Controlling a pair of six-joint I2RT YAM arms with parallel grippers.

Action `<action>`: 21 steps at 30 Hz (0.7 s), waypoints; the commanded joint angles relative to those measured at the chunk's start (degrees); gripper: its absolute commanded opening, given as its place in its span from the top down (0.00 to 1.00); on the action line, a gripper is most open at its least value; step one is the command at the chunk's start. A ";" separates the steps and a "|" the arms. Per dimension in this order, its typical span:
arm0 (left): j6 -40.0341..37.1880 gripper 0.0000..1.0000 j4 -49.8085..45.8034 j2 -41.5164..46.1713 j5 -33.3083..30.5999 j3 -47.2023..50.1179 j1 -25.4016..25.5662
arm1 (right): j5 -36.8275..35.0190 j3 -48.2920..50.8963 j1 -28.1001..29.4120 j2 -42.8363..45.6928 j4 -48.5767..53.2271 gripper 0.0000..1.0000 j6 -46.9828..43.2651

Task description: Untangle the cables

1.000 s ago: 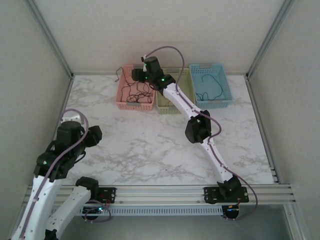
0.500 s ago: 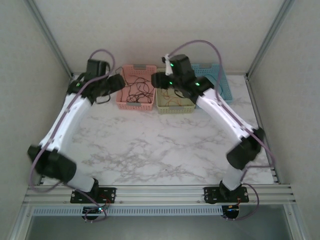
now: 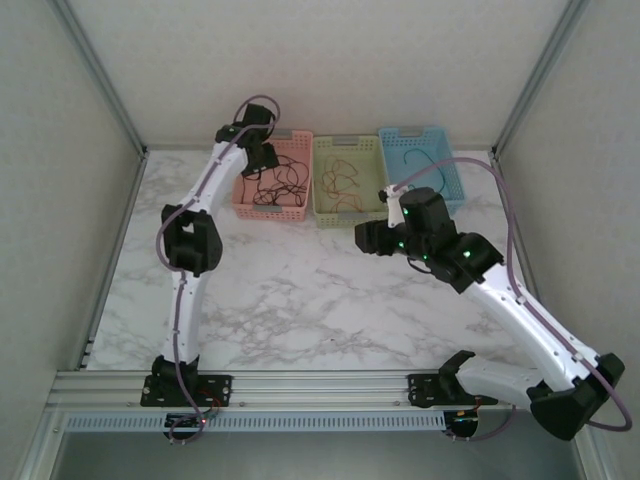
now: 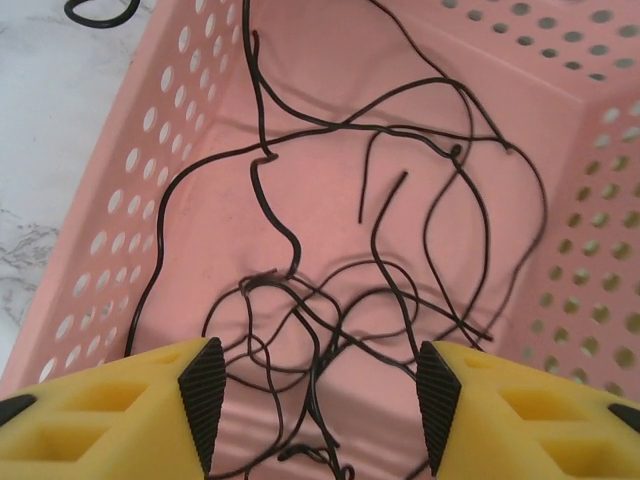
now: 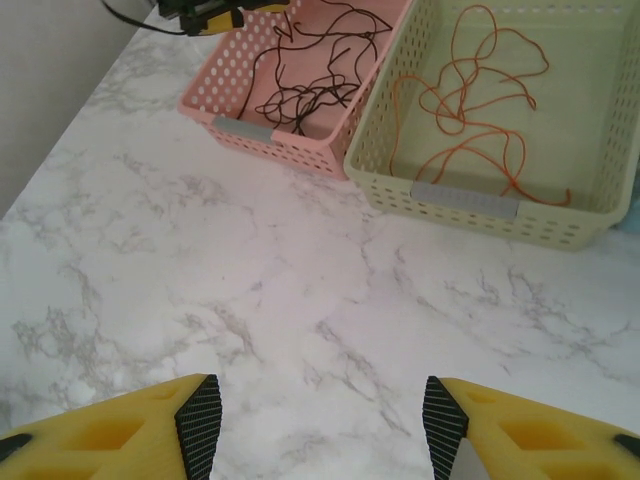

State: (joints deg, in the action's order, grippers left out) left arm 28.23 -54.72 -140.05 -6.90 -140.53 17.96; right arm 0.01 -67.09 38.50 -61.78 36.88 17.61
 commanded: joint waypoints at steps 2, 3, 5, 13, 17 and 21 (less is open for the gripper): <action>1.81 0.46 -5.22 -4.73 -3.61 -7.26 0.08 | -0.82 2.50 0.19 2.23 1.94 0.41 -0.55; 1.96 0.46 -5.30 -5.64 -3.82 -8.02 0.06 | -0.78 2.90 0.22 2.51 2.03 0.41 -0.53; 2.16 0.46 -5.00 -6.75 -4.26 -8.69 0.06 | -0.54 3.56 0.18 2.92 2.01 0.41 -0.49; 2.62 0.50 -4.48 -10.03 -4.40 -9.06 -0.03 | -0.06 5.60 0.18 3.56 2.01 0.41 -0.02; 2.45 0.55 -3.82 -11.02 -4.62 -9.23 -0.20 | -0.01 6.14 0.17 4.25 1.97 0.41 0.30; 2.19 0.63 -3.89 -12.40 -4.33 -10.87 -0.29 | 0.08 6.07 0.17 4.71 3.18 0.41 0.19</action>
State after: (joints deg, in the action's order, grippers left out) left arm 30.13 -57.30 -150.76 -9.78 -148.46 17.91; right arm -0.10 -61.58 38.50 -58.46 38.85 17.58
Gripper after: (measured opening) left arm 0.385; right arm 0.587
